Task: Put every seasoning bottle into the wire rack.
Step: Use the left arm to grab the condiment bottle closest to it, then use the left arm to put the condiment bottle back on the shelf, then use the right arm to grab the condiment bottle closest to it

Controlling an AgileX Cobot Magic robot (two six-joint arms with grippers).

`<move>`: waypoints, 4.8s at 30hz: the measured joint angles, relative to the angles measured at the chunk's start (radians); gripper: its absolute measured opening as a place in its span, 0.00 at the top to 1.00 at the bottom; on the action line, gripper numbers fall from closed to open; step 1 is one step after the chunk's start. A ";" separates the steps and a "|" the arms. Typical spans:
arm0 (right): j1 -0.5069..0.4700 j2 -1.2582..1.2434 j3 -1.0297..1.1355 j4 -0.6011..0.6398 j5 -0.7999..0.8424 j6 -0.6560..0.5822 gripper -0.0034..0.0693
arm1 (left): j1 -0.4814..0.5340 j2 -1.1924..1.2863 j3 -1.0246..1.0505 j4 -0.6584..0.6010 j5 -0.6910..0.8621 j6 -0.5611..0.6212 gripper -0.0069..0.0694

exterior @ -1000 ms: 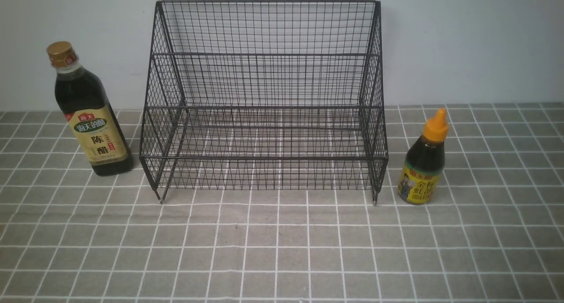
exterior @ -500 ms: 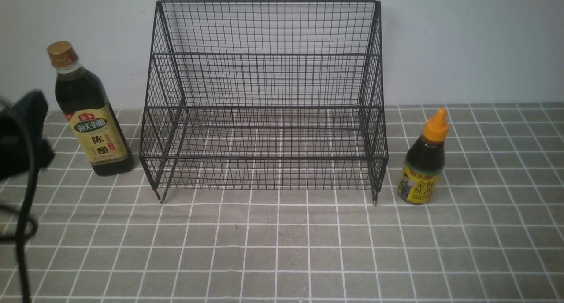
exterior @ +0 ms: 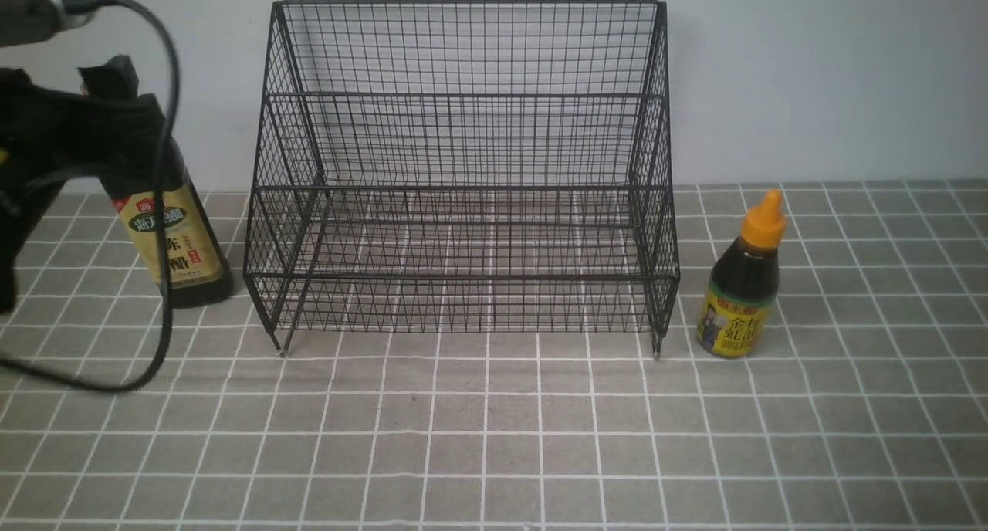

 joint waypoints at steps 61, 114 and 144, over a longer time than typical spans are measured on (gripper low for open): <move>0.000 0.000 0.000 0.002 0.000 0.000 0.97 | -0.241 0.092 -0.504 -0.108 0.256 0.151 0.50; 0.000 0.000 0.000 0.002 0.000 -0.003 0.97 | -0.198 0.047 -0.536 -0.132 0.842 0.235 0.36; 0.000 0.000 0.000 0.002 0.000 -0.004 0.97 | -0.011 -0.973 0.019 -0.085 1.436 0.097 0.92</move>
